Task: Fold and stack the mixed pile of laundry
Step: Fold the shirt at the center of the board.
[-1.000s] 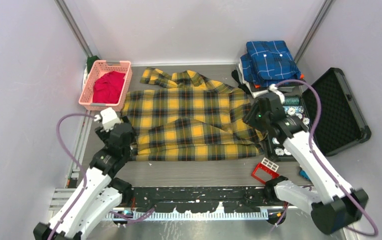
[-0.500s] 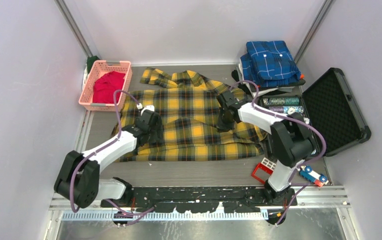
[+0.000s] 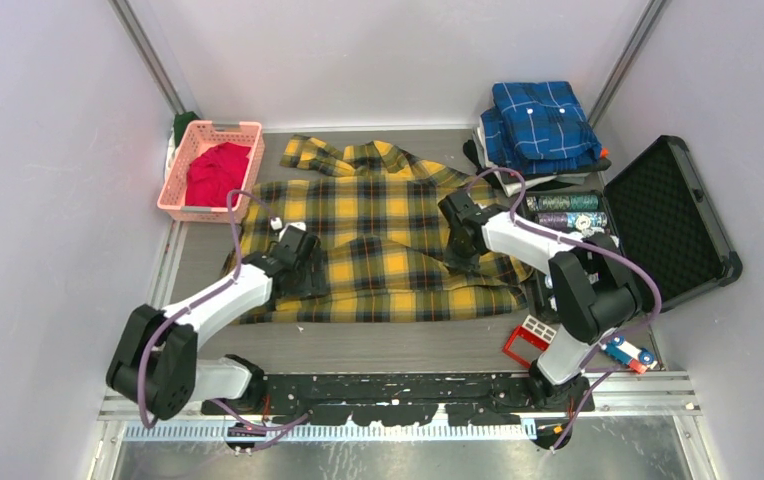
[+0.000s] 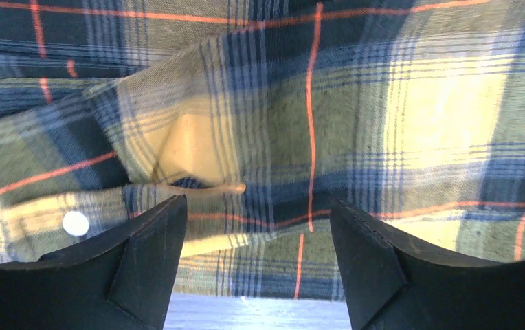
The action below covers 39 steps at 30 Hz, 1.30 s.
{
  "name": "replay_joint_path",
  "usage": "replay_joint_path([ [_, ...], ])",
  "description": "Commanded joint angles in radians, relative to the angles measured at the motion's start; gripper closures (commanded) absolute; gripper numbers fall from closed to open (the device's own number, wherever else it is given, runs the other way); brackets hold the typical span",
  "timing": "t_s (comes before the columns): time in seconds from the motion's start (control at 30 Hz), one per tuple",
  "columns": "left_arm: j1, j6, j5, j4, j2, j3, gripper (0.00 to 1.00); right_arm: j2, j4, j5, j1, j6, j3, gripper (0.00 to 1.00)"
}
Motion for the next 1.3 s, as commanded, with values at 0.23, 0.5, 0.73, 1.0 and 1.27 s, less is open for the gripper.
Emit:
replay_joint_path([
  [0.23,0.086,0.198,-0.091,-0.025,0.114,0.43,0.11,-0.136,-0.109,0.159,0.006,-0.039,0.248,0.66],
  [0.5,0.188,0.399,-0.075,-0.135,0.612,0.964,0.18,-0.059,-0.136,0.203,-0.016,-0.088,0.347,0.54],
  [0.73,0.277,0.487,-0.023,-0.247,0.88,1.276,0.2,0.249,-0.22,0.149,-0.105,-0.155,0.754,0.5],
  [1.0,0.376,0.465,-0.012,-0.238,1.054,1.43,0.21,0.663,-0.395,0.168,-0.184,-0.174,1.29,0.48],
  [1.27,0.465,0.354,-0.087,-0.315,1.256,1.704,0.21,0.761,-0.344,0.17,-0.206,-0.169,1.357,0.46],
])
